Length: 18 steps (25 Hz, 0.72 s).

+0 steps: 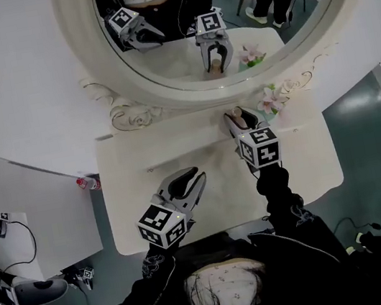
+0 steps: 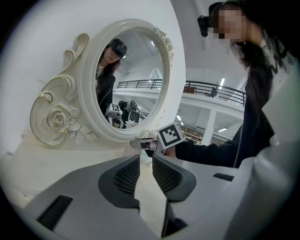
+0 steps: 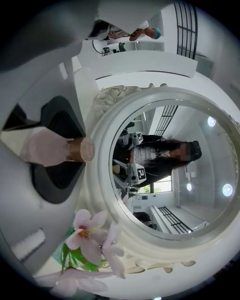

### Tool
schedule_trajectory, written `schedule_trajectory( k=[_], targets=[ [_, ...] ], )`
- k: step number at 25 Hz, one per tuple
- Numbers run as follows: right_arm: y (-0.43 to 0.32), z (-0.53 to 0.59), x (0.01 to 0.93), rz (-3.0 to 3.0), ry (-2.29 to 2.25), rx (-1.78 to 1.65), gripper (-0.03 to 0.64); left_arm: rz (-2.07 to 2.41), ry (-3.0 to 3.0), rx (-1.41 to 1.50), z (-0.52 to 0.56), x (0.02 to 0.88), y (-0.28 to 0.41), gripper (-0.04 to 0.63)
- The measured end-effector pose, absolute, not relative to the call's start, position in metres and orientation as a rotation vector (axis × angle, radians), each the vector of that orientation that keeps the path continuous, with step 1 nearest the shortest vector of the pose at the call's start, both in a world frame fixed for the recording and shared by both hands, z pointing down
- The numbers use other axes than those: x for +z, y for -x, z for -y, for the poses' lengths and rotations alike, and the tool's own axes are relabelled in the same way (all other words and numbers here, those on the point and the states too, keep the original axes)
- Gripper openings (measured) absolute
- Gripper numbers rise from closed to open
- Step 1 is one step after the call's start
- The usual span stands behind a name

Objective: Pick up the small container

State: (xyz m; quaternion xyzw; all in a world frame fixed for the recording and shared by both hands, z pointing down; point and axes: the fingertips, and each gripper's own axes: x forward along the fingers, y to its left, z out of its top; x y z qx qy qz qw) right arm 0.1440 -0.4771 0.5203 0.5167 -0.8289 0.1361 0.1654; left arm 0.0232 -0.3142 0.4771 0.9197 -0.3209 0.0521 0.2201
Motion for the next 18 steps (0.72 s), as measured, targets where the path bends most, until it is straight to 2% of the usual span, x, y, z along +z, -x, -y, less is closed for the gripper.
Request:
schedule_trajectory(
  k=[18],
  targets=[
    [-0.133, 0.457, 0.520, 2.369, -1.428, 0.432, 0.147, 0.844, -2.558, 0.177, 0.305, 0.479, -0.029, 0.064]
  ],
)
